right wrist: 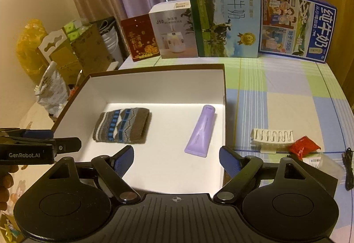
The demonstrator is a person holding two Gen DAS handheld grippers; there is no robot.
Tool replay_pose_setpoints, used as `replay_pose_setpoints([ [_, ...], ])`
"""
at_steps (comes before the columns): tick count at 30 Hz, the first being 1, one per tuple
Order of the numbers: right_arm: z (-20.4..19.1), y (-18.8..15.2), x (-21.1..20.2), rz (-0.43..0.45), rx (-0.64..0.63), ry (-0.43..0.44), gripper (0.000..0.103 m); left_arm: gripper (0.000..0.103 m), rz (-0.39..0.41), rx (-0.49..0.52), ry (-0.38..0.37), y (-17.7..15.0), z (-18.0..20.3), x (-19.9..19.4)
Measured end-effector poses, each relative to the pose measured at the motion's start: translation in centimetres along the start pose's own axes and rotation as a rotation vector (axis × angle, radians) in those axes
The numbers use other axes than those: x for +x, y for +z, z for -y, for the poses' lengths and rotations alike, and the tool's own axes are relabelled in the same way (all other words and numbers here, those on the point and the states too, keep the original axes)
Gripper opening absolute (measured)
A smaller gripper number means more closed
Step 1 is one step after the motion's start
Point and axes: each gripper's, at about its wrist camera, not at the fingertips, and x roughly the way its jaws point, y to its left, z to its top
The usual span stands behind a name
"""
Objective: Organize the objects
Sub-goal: 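Withdraw both tools from the box back toward the table items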
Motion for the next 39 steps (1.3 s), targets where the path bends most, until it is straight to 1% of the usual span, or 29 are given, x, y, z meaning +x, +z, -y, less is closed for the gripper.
replay_pose_setpoints([
  [10, 1.1, -1.7, -2.4, -0.003, -0.012, 0.027, 0.082, 0.081, 0.014, -0.017, 0.02, -1.6, 1.8, -2.1],
  [19, 3.0, -3.3, -4.8, -0.012, -0.017, 0.038, 0.082, 0.081, 0.012, -0.019, 0.001, -3.3, 4.8, -3.4],
  [24, 4.4, -4.4, -5.8, -0.023, -0.014, 0.036, 0.083, 0.081, -0.003, -0.009, -0.006, -4.6, 6.7, -3.6],
  [32, 7.9, -6.8, -7.6, -0.058, 0.03, -0.001, 0.083, 0.081, -0.038, 0.021, -0.042, -6.6, 10.3, -3.3],
  [39, 11.1, -8.7, -9.5, -0.071, 0.07, -0.044, 0.083, 0.081, -0.076, 0.058, -0.089, -7.8, 13.8, -2.5],
])
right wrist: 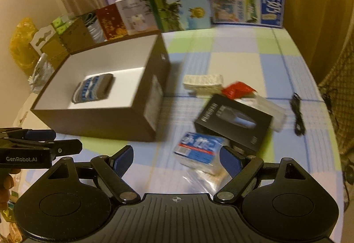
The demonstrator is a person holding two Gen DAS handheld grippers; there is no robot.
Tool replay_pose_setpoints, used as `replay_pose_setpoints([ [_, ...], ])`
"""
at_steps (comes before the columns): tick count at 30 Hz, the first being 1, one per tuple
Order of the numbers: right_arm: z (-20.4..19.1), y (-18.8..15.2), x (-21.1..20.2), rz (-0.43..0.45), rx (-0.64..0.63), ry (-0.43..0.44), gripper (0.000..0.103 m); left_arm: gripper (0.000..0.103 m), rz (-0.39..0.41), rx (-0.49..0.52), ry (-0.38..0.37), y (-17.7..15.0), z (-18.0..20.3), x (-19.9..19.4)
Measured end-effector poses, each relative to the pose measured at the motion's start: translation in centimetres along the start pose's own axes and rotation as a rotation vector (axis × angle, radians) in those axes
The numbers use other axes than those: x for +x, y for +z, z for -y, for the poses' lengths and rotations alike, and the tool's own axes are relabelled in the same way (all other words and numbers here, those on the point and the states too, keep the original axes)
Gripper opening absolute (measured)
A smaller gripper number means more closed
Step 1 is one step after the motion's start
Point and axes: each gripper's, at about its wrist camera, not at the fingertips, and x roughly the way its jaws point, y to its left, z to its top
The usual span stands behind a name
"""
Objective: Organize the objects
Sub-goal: 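Withdraw both tools from the box back toward the table items, then grasp the blue floss-pick box with the left tool while the right tool grasps the black cable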
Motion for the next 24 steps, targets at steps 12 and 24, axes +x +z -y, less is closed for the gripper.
replay_pose_setpoints([
  [12, 5.8, -2.7, -1.9, -0.015, 0.114, -0.075, 0.083, 0.081, -0.065, 0.084, -0.074, -0.6, 6.2, 2.8],
  [24, 8.7, -3.2, -2.6, -0.009, 0.15, -0.098, 0.083, 0.081, -0.085, 0.141, -0.11, -0.3, 10.2, 4.6],
])
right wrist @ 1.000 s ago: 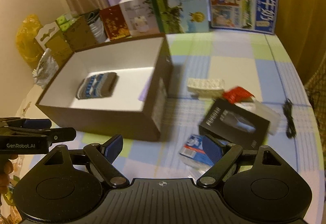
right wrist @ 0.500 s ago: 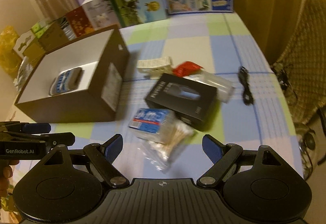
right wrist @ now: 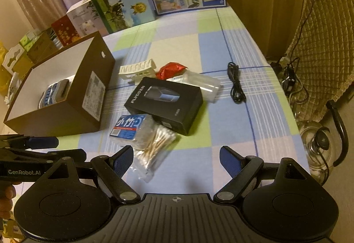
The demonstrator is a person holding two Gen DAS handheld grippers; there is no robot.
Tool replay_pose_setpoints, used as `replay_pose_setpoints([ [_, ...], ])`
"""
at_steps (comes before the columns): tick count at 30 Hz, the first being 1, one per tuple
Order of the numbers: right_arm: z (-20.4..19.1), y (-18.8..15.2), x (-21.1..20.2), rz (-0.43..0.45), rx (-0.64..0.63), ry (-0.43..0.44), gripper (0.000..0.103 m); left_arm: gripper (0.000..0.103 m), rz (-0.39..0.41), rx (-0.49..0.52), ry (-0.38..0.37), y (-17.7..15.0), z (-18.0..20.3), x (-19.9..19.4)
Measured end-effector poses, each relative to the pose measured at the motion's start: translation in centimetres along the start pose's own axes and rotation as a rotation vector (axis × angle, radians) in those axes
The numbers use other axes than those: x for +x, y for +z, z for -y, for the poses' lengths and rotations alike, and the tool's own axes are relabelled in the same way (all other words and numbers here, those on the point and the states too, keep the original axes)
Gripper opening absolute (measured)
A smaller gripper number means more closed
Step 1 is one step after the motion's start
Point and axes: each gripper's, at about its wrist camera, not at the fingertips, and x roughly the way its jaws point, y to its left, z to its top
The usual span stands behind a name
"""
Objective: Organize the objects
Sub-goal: 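Grasp the blue floss-pick box with the left tool while the right tool grasps the black cable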
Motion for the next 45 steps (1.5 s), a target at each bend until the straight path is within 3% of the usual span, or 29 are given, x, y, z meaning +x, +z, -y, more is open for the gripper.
replay_pose_setpoints([
  [16, 3.0, 0.7, 0.9, -0.006, 0.026, -0.013, 0.083, 0.081, 0.023, 0.003, -0.018, 0.7, 1.7, 2.6],
  [30, 7.6, 1.1, 1.4, -0.011, 0.109, -0.085, 0.083, 0.082, 0.018, -0.017, -0.111, 1.8, 1.8, 8.4],
  [34, 8.7, 1.2, 1.5, -0.019, 0.128, -0.103, 0.083, 0.089, 0.012, -0.031, -0.101, 2.1, 1.6, 9.7],
  [40, 9.8, 1.4, 1.9, -0.031, 0.134, -0.115, 0.083, 0.087, -0.008, -0.025, -0.099, 2.4, 1.4, 11.0],
  [45, 10.2, 1.9, 2.4, -0.033, 0.124, -0.114, 0.083, 0.084, 0.029, -0.022, -0.09, 2.4, 1.6, 10.9],
])
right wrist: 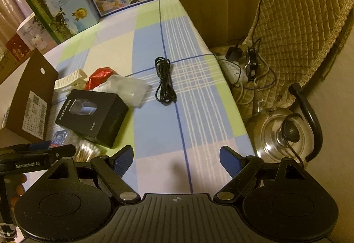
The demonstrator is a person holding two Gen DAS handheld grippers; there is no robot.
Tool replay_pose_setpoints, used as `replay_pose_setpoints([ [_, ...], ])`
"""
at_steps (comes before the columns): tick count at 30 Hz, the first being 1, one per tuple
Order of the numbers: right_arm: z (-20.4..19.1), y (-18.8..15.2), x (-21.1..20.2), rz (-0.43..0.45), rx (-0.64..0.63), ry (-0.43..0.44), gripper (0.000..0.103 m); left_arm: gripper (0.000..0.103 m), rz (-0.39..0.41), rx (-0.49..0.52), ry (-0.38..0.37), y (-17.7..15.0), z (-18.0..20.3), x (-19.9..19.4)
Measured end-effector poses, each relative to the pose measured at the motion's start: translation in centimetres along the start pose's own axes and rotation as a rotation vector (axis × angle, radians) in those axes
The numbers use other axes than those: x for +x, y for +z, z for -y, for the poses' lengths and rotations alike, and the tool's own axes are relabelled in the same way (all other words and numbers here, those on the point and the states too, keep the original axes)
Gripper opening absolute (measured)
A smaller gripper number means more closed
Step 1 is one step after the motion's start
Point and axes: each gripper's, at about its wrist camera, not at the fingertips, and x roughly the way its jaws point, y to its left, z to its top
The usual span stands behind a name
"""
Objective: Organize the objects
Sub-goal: 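Grasp the blue floss-pick box with the left tool while the right tool grasps the black cable, then set the floss-pick box on the pouch with the left tool while the right tool drops the cable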
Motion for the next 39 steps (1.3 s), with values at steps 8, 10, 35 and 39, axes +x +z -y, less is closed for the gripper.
replay_pose_setpoints([
  [8, 0.6, 2.0, 1.1, 0.055, -0.04, 0.049, 0.082, 0.083, 0.086, 0.018, 0.079, -0.9, 0.7, -3.1],
  [10, 0.6, 2.8, 1.7, 0.08, -0.063, 0.064, 0.082, 0.083, 0.108, 0.006, 0.1, -1.2, 0.6, -4.3],
  [35, -1.1, 8.3, 13.0, 0.09, -0.299, 0.089, 0.016, 0.083, 0.25, -0.325, 0.533, -6.4, -8.5, -15.2],
  [39, -1.3, 8.1, 12.3, 0.097, -0.304, 0.087, 0.014, 0.083, 0.262, -0.341, 0.563, -6.5, -9.3, -16.1],
])
